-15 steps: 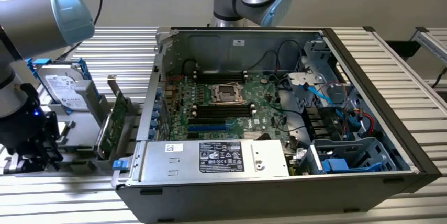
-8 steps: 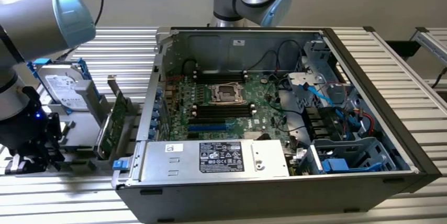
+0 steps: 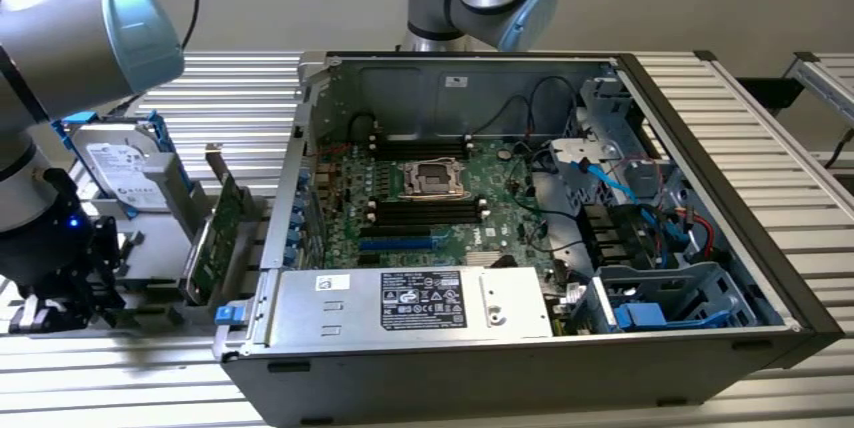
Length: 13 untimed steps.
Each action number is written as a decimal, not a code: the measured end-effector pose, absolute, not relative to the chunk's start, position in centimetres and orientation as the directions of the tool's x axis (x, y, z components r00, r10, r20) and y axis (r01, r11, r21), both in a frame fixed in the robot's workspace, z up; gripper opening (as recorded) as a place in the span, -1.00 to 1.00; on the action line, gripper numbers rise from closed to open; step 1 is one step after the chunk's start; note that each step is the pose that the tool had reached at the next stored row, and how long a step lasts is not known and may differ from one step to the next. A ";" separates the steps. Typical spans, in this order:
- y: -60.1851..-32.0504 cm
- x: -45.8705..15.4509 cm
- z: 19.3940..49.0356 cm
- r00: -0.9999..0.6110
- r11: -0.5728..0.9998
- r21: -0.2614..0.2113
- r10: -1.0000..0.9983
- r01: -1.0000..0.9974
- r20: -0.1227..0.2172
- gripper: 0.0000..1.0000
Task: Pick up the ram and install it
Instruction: 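Pick up the ram and move it above insertion slot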
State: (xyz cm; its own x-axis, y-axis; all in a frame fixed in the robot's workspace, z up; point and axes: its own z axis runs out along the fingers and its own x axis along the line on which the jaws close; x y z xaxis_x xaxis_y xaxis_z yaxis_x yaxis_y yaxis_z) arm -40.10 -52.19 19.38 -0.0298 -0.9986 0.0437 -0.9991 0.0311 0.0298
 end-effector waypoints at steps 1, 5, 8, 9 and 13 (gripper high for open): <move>-52.2 -40.1 19.4 -0.034 0.035 0.030 -0.998 -0.999 0.044 -0.40; -52.1 -40.1 19.4 -0.047 0.049 0.030 -0.998 -0.998 0.044 -0.40; -52.1 -40.1 19.4 -0.063 0.065 0.032 -0.997 -0.997 0.044 -0.40; -52.1 -40.1 19.4 -0.066 0.068 0.032 -0.997 -0.997 0.044 -0.40; -52.1 -40.1 19.4 -0.069 0.070 0.032 -0.997 -0.997 0.044 -0.40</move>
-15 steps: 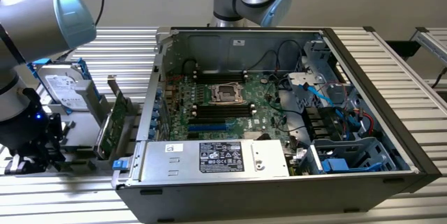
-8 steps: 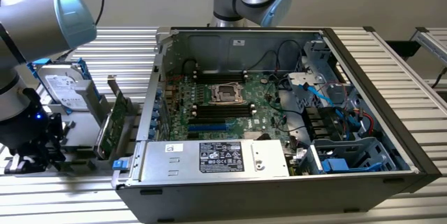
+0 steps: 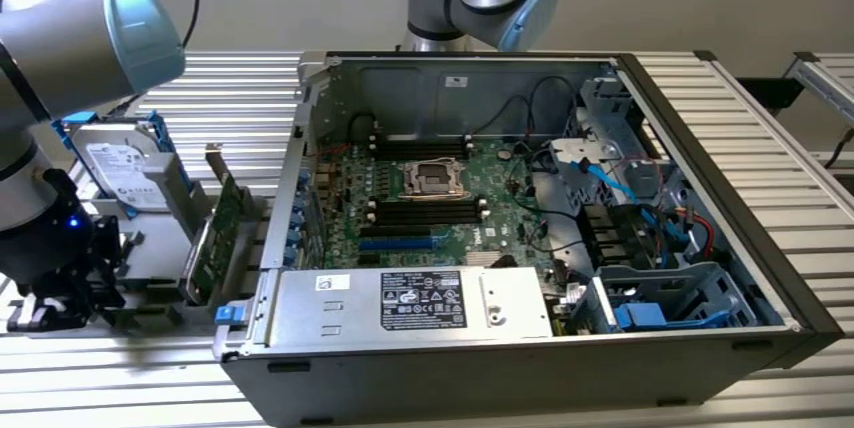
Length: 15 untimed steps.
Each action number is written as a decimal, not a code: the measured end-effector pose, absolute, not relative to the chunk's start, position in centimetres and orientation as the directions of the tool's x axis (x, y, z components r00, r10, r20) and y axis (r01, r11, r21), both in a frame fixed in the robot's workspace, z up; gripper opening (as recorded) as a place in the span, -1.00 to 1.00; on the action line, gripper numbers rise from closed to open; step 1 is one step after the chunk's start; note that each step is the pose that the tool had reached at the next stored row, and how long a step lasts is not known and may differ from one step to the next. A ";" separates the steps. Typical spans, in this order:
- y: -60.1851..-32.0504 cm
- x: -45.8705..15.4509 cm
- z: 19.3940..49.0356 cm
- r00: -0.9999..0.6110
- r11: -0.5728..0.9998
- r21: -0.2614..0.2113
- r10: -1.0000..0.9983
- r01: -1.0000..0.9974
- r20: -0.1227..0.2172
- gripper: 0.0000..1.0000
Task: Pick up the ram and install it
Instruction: 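Pick up the ram and move it above insertion slot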
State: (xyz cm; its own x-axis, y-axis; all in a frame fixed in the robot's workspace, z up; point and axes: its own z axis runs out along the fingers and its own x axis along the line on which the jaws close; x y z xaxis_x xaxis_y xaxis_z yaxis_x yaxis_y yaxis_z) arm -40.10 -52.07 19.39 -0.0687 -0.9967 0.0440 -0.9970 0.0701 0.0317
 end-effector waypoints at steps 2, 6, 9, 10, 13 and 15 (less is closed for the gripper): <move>-52.1 -40.1 19.4 -0.070 0.071 0.032 -0.997 -0.997 0.044 -0.44; -52.1 -40.1 19.4 -0.072 0.073 0.032 -0.996 -0.997 0.044 -0.58; -52.1 -40.1 19.4 -0.073 0.074 0.032 -0.996 -0.997 0.044 -0.63; -52.1 -40.1 19.4 -0.073 0.074 0.032 -0.996 -0.997 0.044 -0.73; -52.1 -40.1 19.4 -0.073 0.074 0.032 -0.996 -0.997 0.044 -0.73; -52.1 -40.1 19.4 -0.073 0.074 0.032 -0.996 -0.997 0.044 -0.73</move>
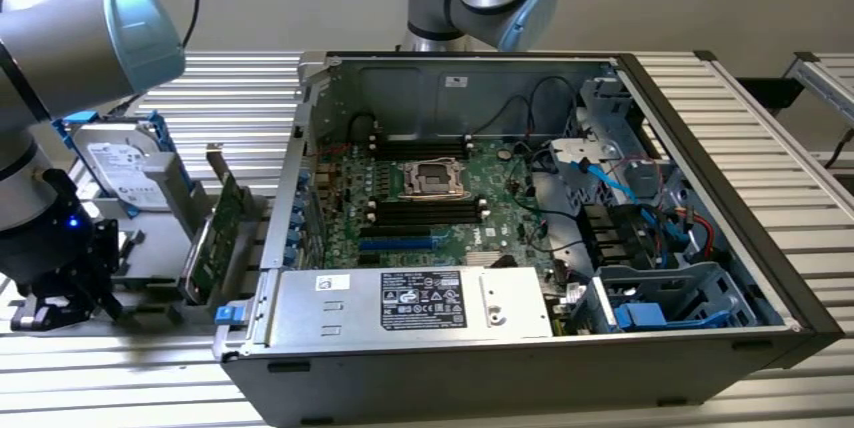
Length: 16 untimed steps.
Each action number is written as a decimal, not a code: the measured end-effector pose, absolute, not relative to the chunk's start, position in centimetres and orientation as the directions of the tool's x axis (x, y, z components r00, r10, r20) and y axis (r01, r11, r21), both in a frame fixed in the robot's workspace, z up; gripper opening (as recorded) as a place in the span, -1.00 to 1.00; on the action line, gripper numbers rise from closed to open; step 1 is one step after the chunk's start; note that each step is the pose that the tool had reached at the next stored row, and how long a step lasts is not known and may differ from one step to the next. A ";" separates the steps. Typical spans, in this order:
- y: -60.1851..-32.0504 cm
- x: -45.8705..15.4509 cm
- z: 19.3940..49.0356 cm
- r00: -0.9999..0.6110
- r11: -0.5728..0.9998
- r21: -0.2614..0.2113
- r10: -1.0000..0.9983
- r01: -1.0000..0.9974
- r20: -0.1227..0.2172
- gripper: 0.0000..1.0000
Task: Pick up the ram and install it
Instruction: 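Pick up the ram and move it above insertion slot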
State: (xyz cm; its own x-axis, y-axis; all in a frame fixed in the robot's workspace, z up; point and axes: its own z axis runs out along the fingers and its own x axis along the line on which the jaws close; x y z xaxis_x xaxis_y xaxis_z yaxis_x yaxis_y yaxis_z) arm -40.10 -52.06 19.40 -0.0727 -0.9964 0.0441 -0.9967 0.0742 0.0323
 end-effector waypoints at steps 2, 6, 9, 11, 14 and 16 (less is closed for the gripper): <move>-52.1 -40.1 19.4 -0.073 0.075 0.032 -0.996 -0.997 0.044 -0.73; -52.1 -40.1 19.5 -0.074 0.075 0.034 -0.996 -0.997 0.044 -0.73; -52.1 -40.1 20.5 -0.074 0.075 0.035 -0.996 -0.997 0.044 -0.73; -52.1 -40.1 21.3 -0.074 0.075 0.036 -0.996 -0.997 0.044 -0.73; -52.1 -40.1 22.7 -0.073 0.075 0.037 -0.996 -0.996 0.044 -0.73; -52.1 -40.1 23.6 -0.073 0.075 0.038 -0.996 -0.996 0.045 -0.73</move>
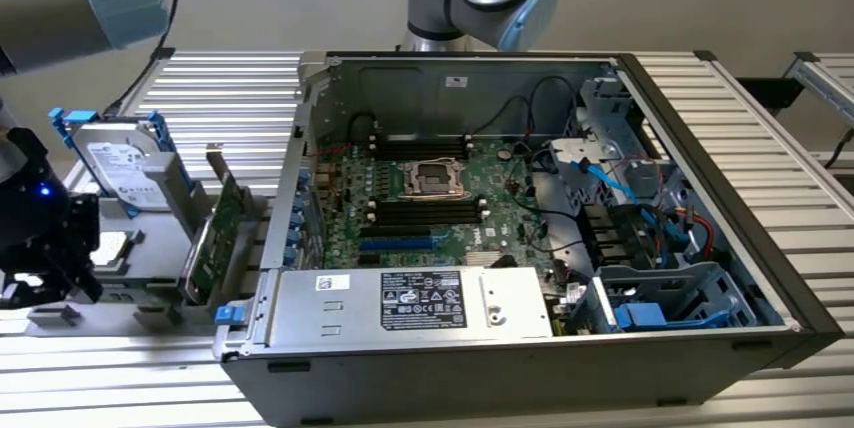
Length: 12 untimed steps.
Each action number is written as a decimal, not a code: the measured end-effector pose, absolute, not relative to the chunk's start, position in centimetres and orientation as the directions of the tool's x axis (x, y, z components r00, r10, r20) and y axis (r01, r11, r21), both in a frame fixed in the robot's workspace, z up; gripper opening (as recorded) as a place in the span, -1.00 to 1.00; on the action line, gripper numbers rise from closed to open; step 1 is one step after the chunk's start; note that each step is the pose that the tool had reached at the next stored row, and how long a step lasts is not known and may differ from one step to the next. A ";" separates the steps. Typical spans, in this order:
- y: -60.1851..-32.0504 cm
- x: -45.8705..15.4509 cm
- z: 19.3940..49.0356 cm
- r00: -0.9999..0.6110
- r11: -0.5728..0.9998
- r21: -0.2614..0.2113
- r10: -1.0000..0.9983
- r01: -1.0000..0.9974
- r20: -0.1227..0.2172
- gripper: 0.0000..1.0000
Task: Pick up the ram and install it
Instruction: 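Pick up the ram and move it above insertion slot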
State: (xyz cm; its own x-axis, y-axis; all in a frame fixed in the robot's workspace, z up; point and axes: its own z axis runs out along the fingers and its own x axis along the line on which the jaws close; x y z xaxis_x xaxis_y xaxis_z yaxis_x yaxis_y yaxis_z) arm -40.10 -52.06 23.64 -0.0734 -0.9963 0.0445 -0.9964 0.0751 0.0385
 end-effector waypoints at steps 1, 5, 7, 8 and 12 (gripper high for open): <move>-52.1 -40.1 24.1 -0.073 0.075 0.039 -0.996 -0.996 0.044 -0.73; -52.1 -39.6 25.9 -0.073 0.075 0.045 -0.996 -0.996 0.045 -0.73; -52.1 -39.0 26.8 -0.073 0.075 0.050 -0.996 -0.996 0.045 -0.73; -52.1 -38.7 27.3 -0.073 0.075 0.053 -0.996 -0.996 0.046 -0.73; -52.1 -37.4 29.1 -0.072 0.075 0.064 -0.996 -0.995 0.046 -0.73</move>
